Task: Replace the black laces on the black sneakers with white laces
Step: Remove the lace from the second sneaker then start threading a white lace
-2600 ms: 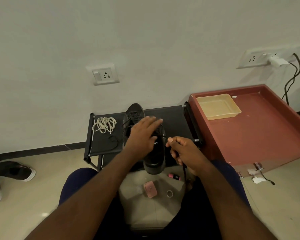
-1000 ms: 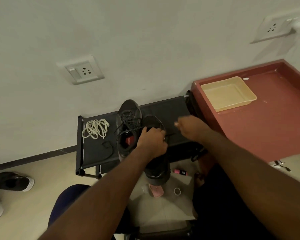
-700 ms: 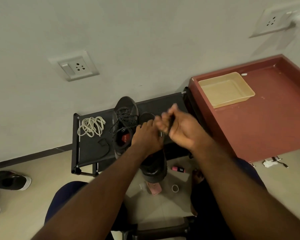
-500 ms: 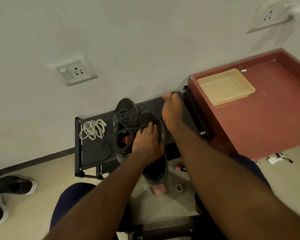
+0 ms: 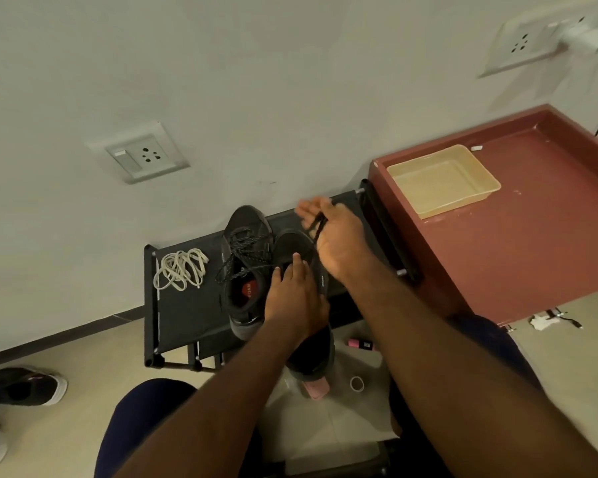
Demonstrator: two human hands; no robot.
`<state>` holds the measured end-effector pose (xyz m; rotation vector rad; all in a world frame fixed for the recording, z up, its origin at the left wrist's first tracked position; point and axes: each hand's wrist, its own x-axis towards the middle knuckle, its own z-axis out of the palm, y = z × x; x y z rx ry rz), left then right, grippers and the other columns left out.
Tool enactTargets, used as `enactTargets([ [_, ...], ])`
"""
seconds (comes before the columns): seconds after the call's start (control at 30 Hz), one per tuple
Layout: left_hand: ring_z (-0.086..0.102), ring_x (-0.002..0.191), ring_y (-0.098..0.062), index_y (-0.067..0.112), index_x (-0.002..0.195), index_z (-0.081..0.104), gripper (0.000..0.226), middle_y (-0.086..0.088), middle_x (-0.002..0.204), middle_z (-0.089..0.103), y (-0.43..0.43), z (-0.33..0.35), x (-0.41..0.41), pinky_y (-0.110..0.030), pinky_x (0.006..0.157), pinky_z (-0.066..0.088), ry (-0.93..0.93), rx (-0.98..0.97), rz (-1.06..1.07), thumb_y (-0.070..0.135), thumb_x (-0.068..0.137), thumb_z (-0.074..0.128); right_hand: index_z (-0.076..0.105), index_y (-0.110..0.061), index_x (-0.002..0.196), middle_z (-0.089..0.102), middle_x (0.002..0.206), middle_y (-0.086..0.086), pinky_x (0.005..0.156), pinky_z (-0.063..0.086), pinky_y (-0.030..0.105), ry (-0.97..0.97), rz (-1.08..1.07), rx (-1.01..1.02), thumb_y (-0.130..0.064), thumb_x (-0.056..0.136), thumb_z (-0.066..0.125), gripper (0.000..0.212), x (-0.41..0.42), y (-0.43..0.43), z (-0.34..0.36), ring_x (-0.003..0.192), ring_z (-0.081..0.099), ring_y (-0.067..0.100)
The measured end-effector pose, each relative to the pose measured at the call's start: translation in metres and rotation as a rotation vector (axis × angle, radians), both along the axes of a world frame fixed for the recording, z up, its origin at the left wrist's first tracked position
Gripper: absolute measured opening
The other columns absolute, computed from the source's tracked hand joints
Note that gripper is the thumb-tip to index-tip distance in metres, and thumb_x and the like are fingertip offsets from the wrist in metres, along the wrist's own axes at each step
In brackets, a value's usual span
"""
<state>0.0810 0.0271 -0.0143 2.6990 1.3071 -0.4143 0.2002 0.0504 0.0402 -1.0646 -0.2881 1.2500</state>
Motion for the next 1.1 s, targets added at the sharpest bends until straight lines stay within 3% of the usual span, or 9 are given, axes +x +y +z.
enactTargets([
  [0.1,0.007,0.151,-0.032,0.000,0.155,0.008,0.076,-0.025,0.162,0.006,-0.003,0.002,-0.001,-0.048,0.122,0.008,0.001,-0.017,-0.012,0.044,0.098,0.033,0.057,-0.005,0.113,0.065,0.110,0.015,0.090,0.047,0.043,-1.145,0.349,-0.289,-0.048,0.104,0.038,0.048,0.003,0.007,-0.017,0.102,0.061,0.028],
  [0.2,0.003,0.151,-0.031,0.000,0.155,0.009,0.074,-0.024,0.162,0.008,-0.001,0.007,-0.001,-0.050,0.123,0.006,0.005,-0.031,-0.035,0.042,0.099,0.034,0.060,-0.004,0.126,0.064,0.126,0.022,0.097,0.049,0.043,-1.456,0.902,-0.675,-0.076,0.095,0.018,0.090,0.022,-0.015,-0.014,0.114,0.062,0.034],
  [0.33,0.004,0.152,-0.030,0.000,0.154,0.012,0.074,-0.025,0.161,0.009,0.003,0.004,-0.001,-0.048,0.122,0.004,0.003,-0.036,-0.034,0.042,0.097,0.033,0.065,-0.006,0.080,0.067,0.075,0.014,0.064,0.051,0.031,-0.433,1.182,-0.603,-0.088,0.081,0.027,0.090,0.046,-0.047,-0.004,0.062,0.065,0.022],
  [0.47,0.005,0.151,-0.030,-0.003,0.154,0.012,0.076,-0.025,0.161,0.004,0.001,0.003,0.000,-0.048,0.122,0.004,0.016,-0.018,-0.025,0.043,0.097,0.032,0.064,-0.008,0.099,0.069,0.100,0.013,0.092,0.053,0.038,0.239,0.194,0.050,-0.063,0.097,0.038,0.061,0.039,-0.020,-0.008,0.101,0.068,0.028],
  [0.53,0.006,0.151,-0.030,-0.001,0.154,0.013,0.074,-0.025,0.162,0.003,0.000,0.005,0.000,-0.047,0.121,0.001,-0.005,-0.006,-0.049,0.043,0.098,0.035,0.061,-0.008,0.112,0.063,0.112,0.009,0.095,0.046,0.037,-0.337,0.087,-0.121,-0.065,0.096,0.037,0.063,0.026,-0.002,-0.017,0.115,0.060,0.028],
  [0.63,0.004,0.152,-0.030,0.009,0.157,0.009,0.076,-0.022,0.162,0.005,-0.002,0.008,-0.001,-0.048,0.121,0.000,-0.054,0.003,-0.115,0.043,0.097,0.042,0.061,-0.005,0.116,0.065,0.107,0.012,0.089,0.050,0.040,-1.299,0.648,-0.464,-0.069,0.097,0.030,0.074,0.014,-0.011,-0.034,0.103,0.063,0.026],
  [0.8,-0.002,0.152,-0.032,0.014,0.157,0.013,0.072,-0.021,0.162,0.009,0.004,0.001,-0.002,-0.051,0.120,0.000,-0.058,-0.011,-0.065,0.048,0.098,0.037,0.059,-0.012,0.076,0.065,0.081,0.007,0.083,0.055,0.038,-1.687,0.816,-0.670,-0.075,0.094,0.026,0.074,0.009,-0.019,-0.021,0.084,0.067,0.025],
  [0.93,0.009,0.151,-0.032,0.014,0.155,0.023,0.069,-0.023,0.162,0.007,0.012,0.006,-0.003,-0.050,0.123,0.005,-0.025,-0.041,-0.012,0.047,0.096,0.035,0.063,-0.009,0.069,0.055,0.053,0.003,0.058,0.048,0.028,-0.801,1.117,-0.560,-0.055,0.096,0.056,0.054,0.044,-0.031,0.004,0.052,0.054,0.018],
  [1.1,0.014,0.149,-0.031,0.006,0.154,0.019,0.076,-0.022,0.162,0.003,0.005,0.007,0.005,-0.048,0.122,0.009,-0.024,0.011,-0.053,0.047,0.094,0.042,0.066,-0.007,0.102,0.070,0.106,0.012,0.084,0.055,0.030,0.288,0.201,0.141,-0.028,0.100,0.051,0.026,0.030,-0.026,0.014,0.102,0.069,0.024],
])
